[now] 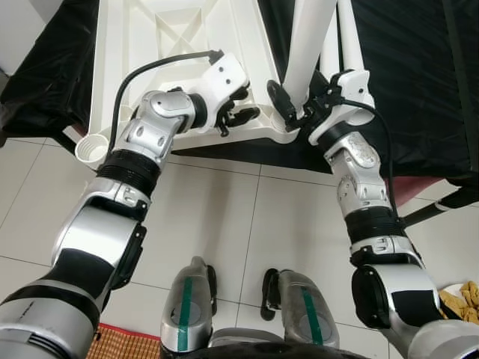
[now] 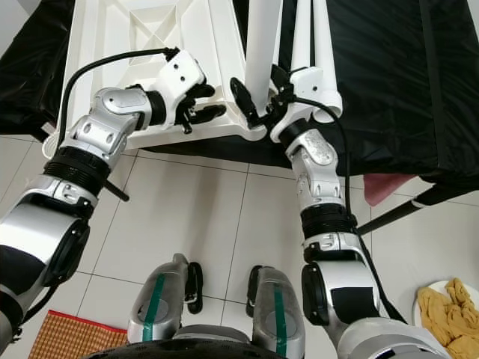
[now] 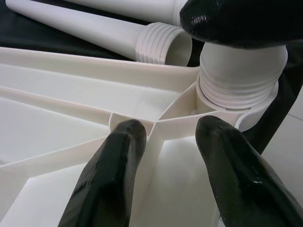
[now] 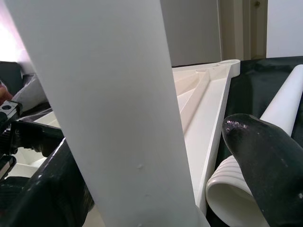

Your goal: Building children table

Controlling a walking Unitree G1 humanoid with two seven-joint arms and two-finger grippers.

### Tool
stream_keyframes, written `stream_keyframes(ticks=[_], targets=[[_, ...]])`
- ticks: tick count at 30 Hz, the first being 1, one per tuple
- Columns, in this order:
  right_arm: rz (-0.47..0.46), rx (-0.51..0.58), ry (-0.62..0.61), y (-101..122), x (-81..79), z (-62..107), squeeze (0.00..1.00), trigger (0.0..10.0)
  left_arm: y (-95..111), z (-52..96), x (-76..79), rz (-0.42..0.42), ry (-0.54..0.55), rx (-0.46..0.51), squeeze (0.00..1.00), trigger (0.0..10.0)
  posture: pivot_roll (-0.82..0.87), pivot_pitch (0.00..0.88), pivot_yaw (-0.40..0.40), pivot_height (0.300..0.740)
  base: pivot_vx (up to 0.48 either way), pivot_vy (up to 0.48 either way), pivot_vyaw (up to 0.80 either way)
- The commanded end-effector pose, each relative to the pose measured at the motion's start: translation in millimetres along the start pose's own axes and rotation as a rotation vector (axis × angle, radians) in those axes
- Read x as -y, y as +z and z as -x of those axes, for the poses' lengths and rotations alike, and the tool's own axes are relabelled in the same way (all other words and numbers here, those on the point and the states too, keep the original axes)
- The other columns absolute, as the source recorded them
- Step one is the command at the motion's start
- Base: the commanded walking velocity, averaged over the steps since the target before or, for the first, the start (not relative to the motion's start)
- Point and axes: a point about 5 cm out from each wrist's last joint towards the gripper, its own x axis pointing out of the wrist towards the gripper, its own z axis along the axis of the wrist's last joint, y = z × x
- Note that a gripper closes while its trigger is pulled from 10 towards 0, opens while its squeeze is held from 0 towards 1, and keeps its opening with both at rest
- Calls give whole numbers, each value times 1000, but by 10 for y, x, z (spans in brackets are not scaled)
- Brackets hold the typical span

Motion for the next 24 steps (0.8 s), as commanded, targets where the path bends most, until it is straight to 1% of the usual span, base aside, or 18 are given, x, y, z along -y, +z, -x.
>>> stream_keyframes(ticks=[1,9,13,14,15,18,23,24], targets=[[-1,5,-7,8,22,-7,0,10000,-23,29,-79,-10,112,-12,0,10000,-67,0,61,740,0,0,0],[1,5,-11,14,47,-10,0,10000,-26,46,-93,-18,116,-12,0,10000,-50,0,49,740,0,0,0],[-6,5,-15,5,49,0,0,10000,-19,28,-78,-14,122,-5,0,10000,-37,0,36,740,0,0,0],[-7,5,-15,1,48,1,0,10000,-15,21,-71,-13,123,-2,0,10000,-37,0,36,740,0,0,0],[-10,3,-13,-7,39,-2,0,10000,-15,-3,-31,-5,115,3,0,10000,-27,0,26,740,0,0,0],[-18,0,-10,-24,16,-11,0,10000,-11,-31,44,-15,97,18,0,10000,-30,0,26,740,0,0,0],[-22,0,-3,-24,-4,-36,0,10000,-58,-19,63,4,98,14,0,10000,-49,0,21,740,0,0,0],[-22,1,-1,-20,-6,-42,0,10000,-64,-14,62,20,96,17,0,10000,-50,0,22,740,0,0,0]])
